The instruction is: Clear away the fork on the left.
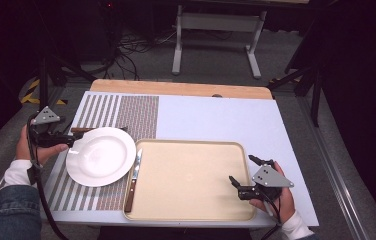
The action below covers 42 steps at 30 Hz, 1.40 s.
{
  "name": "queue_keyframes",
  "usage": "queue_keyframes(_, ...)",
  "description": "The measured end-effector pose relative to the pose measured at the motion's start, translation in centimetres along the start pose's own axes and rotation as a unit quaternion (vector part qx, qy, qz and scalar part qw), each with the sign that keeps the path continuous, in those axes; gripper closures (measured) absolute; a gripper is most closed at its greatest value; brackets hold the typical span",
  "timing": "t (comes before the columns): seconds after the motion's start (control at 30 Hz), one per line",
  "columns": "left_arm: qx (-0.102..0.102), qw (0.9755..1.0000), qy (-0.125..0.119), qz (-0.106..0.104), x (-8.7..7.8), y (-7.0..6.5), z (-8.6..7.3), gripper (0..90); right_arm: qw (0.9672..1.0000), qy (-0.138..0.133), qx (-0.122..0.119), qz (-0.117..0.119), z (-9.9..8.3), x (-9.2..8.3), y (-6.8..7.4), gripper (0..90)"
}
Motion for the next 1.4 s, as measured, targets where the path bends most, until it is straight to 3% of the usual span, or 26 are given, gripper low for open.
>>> queue_keyframes(0.07, 0.0, 0.9997, 0.022, 0.011, 0.5, 0.9, -0.1, 13.3, 1.0, 0.0, 0.0, -0.002, 0.0, 0.0, 0.0, 10.4)
queue_keyframes(0.13, 0.013, 0.9985, 0.048, 0.022, 1.1, 1.7, -0.3, 14.2, 1.0, -0.006, -0.002, -0.008, 0.2, -0.1, -0.1, 10.9)
queue_keyframes(0.27, 0.009, 0.9965, 0.077, 0.031, 1.8, 3.0, -0.8, 15.8, 0.9998, -0.014, -0.009, -0.013, 0.8, -0.6, 0.0, 10.9)
queue_keyframes(0.4, 0.012, 0.9951, 0.095, 0.026, 2.9, 3.4, -1.4, 16.0, 0.9998, -0.008, -0.007, -0.018, 0.6, -0.7, 0.0, 10.9)
queue_keyframes(0.47, 0.002, 0.9945, 0.103, 0.021, 3.5, 3.4, -1.8, 16.2, 0.9998, -0.002, -0.005, -0.02, 0.2, -0.7, -0.1, 10.9)
queue_keyframes(0.57, 0.013, 0.9933, 0.11, 0.033, 4.1, 4.2, -2.0, 16.4, 0.9996, 0.006, 0.002, -0.026, -0.3, -0.8, -0.3, 10.9)
queue_keyframes(0.7, 0.0, 0.9931, 0.114, 0.028, 4.7, 5.0, -2.5, 16.4, 0.9994, 0.014, 0.007, -0.031, -0.8, -0.9, -0.5, 10.9)
queue_keyframes(0.8, 0.005, 0.992, 0.123, 0.027, 5.2, 5.4, -2.9, 16.8, 0.9992, 0.019, 0.009, -0.033, -1.1, -1.0, -0.6, 10.9)
queue_keyframes(0.93, 0.024, 0.9887, 0.148, 0.01, 6.2, 5.2, -3.3, 18.6, 0.9989, 0.026, 0.013, -0.037, -1.5, -1.1, -0.7, 11.0)
queue_keyframes(1.23, 0.044, 0.9873, 0.152, -0.014, 7.4, 4.9, -2.8, 21.2, 0.9985, 0.04, 0.013, -0.034, -2.0, -0.7, -0.6, 10.9)
queue_keyframes(1.33, 0.044, 0.9875, 0.149, -0.027, 7.6, 4.7, -2.7, 24.6, 0.9984, 0.046, 0.009, -0.03, -2.3, -0.4, -0.5, 10.9)
queue_keyframes(1.4, 0.044, 0.9865, 0.15, -0.048, 7.4, 4.4, -2.7, 33.5, 0.9984, 0.048, 0.01, -0.029, -2.4, -0.3, -0.4, 11.0)
Point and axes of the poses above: each handheld gripper's, and its own axes: x roughly forward along the jaws, z roughly out of its top, y roughly to its left, the point moved 6 cm from there along x, roughly forward along the jaws
